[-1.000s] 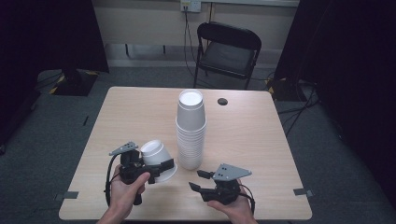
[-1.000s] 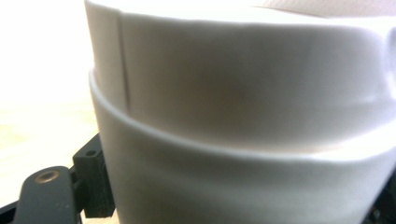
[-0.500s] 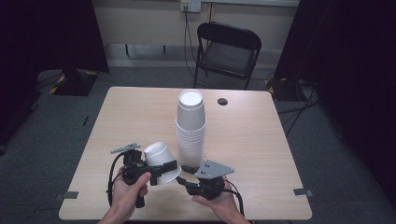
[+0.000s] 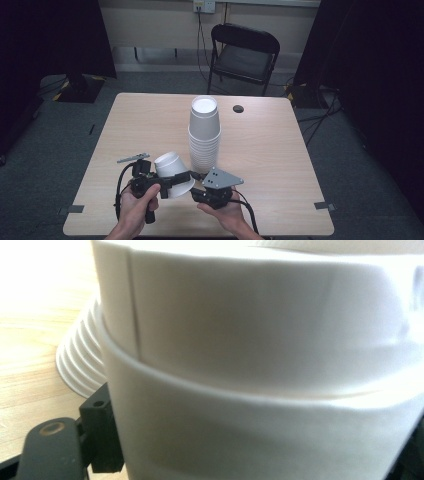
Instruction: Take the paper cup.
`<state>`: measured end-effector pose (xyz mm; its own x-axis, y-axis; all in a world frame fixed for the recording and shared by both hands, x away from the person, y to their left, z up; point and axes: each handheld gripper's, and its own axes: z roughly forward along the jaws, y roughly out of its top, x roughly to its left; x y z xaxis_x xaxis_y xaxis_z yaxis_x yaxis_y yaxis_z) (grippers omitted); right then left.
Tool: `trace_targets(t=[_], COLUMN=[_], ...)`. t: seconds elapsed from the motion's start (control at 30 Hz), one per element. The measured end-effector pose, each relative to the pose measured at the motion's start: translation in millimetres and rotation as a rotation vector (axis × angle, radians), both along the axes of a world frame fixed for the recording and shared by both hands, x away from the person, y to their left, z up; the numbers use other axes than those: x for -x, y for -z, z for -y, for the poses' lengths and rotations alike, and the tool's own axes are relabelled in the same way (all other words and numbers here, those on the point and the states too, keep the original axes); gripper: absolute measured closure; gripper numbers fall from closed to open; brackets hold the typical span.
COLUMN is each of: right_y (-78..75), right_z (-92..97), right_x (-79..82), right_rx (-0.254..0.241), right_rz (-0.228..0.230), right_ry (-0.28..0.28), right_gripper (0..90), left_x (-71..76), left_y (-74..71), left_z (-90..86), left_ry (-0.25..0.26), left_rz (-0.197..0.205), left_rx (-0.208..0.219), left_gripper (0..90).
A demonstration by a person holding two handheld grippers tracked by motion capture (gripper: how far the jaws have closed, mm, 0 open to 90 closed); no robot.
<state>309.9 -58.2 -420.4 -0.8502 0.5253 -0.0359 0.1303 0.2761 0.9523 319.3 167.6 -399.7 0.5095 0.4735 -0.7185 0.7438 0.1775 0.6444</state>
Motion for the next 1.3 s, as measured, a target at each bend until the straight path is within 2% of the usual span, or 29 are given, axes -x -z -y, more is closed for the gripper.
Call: trace_targets(t=[0.13,0.3,0.53,0.63,0.73,0.8,0.97,1.1,1.17,1.3], right_y=[-2.9,-5.4,-8.9,-11.4,-12.6,-12.7,-14.9,-15.6,-15.5,-16.7], right_z=[-0.9,-1.3,-1.8,-1.8,-2.3,-2.1,-1.2,0.2,0.7,2.1], right_x=[-1.5,-1.0,2.8,4.5,5.7,6.2,7.1,7.3,7.8,8.5], right_rx=[-0.022,-0.055,-0.115,-0.111,-0.085,-0.082,-0.078,-0.071,-0.069,-0.060], right_rz=[0.037,0.079,0.133,0.154,0.165,0.170,0.173,0.162,0.143,0.125], right_ry=[0.011,0.017,0.039,0.055,0.067,0.067,0.069,0.059,0.053,0.049], right_gripper=[66.0,66.9,74.3,77.1,81.2,82.2,83.2,83.5,83.6,83.7], left_x=[0.6,0.7,0.5,0.2,0.0,-0.2,0.7,1.2,0.9,1.6], left_y=[-1.7,-2.3,-2.6,-2.7,-1.1,0.2,0.3,-1.8,-1.6,-1.9], left_z=[1.7,2.7,2.7,3.0,2.6,2.8,2.8,1.7,1.3,2.4], left_ry=[0.009,0.026,0.043,0.047,0.054,0.049,0.049,0.029,0.033,0.031], left_rz=[-0.006,-0.032,-0.057,-0.064,-0.066,-0.073,-0.040,0.018,0.010,0.034], left_rx=[0.015,0.051,0.099,0.118,0.128,0.158,0.163,0.147,0.141,0.139], left_gripper=[16.1,16.2,16.2,16.1,15.3,14.8,14.2,14.4,14.2,13.5])
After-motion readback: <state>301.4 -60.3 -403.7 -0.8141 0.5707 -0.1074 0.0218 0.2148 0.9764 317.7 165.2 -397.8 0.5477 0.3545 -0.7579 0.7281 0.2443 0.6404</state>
